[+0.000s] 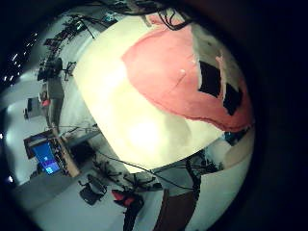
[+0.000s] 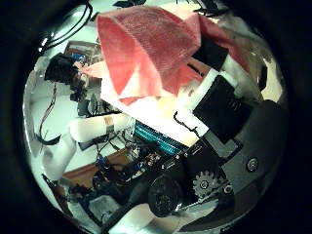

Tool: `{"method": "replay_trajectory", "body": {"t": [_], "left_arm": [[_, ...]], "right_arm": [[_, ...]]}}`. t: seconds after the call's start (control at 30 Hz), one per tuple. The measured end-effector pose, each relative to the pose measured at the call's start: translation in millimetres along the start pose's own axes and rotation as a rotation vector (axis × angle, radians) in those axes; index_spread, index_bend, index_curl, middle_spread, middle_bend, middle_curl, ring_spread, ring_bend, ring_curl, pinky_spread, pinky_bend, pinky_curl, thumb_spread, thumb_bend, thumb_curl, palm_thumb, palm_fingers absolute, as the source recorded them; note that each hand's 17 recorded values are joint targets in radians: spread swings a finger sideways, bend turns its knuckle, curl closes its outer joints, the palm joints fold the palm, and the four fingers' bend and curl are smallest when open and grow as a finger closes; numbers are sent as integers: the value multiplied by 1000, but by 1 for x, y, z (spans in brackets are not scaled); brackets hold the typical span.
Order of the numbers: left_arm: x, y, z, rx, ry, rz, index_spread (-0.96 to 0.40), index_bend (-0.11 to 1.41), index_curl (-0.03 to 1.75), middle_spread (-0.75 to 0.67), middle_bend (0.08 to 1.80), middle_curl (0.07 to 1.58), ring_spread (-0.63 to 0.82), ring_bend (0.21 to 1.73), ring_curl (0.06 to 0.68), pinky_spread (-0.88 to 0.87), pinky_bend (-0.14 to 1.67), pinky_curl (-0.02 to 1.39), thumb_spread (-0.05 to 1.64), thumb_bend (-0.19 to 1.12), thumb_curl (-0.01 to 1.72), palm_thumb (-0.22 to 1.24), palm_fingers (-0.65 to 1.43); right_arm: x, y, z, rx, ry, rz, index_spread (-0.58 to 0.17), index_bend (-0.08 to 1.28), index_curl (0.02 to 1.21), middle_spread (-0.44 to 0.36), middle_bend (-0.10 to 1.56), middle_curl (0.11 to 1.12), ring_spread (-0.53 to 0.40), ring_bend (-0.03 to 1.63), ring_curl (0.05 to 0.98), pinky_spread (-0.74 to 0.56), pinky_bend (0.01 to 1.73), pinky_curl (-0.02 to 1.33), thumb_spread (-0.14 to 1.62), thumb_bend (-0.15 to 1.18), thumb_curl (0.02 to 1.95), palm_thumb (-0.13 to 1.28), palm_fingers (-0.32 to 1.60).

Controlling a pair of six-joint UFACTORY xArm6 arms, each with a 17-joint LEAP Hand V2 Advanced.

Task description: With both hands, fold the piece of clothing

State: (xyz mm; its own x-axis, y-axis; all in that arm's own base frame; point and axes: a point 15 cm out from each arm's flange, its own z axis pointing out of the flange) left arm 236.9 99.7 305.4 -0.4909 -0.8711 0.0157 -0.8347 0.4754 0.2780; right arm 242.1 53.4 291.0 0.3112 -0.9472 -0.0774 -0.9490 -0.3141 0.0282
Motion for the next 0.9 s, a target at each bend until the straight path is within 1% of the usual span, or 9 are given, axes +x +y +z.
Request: {"method": "replay_trajectory", "body": {"t": [0.27, 0.47, 0.73, 0.9], "left_arm": [[-30, -32, -1, -14, 15, -26, -698, 433, 1198, -417, 947, 918, -478, 1019, 578, -860, 471, 808, 1416, -6, 366, 657, 1037], [-48, -51, -4, -13, 25, -42, -700, 433, 1202, -419, 943, 921, -482, 1018, 581, -865, 453, 812, 1416, -6, 367, 657, 1034], [-66, -83, -6, 4, 30, -57, -701, 435, 1205, -418, 941, 928, -485, 1018, 589, -867, 432, 826, 1416, -6, 368, 657, 1026], [-85, -107, -10, 15, 19, -73, -703, 431, 1207, -418, 940, 933, -484, 1016, 592, -872, 431, 835, 1416, -6, 369, 657, 1018]], "right_arm": [[11, -47, -10, 29, 6, 36, -279, 1030, 944, -171, 1269, 850, -220, 1359, 726, -223, 1122, 1161, 1176, -10, 541, 1097, 1113], [26, -85, -21, 83, 14, 76, -277, 1033, 940, -170, 1273, 845, -220, 1360, 725, -224, 1123, 1162, 1174, -10, 547, 1096, 1112], [37, -130, -17, 67, 11, 93, -276, 1037, 940, -170, 1276, 843, -220, 1367, 726, -229, 1117, 1170, 1173, -9, 558, 1101, 1101], [47, -165, -10, 88, 14, 111, -277, 1035, 940, -171, 1274, 843, -219, 1370, 725, -231, 1116, 1175, 1182, -9, 561, 1097, 1099]]}}
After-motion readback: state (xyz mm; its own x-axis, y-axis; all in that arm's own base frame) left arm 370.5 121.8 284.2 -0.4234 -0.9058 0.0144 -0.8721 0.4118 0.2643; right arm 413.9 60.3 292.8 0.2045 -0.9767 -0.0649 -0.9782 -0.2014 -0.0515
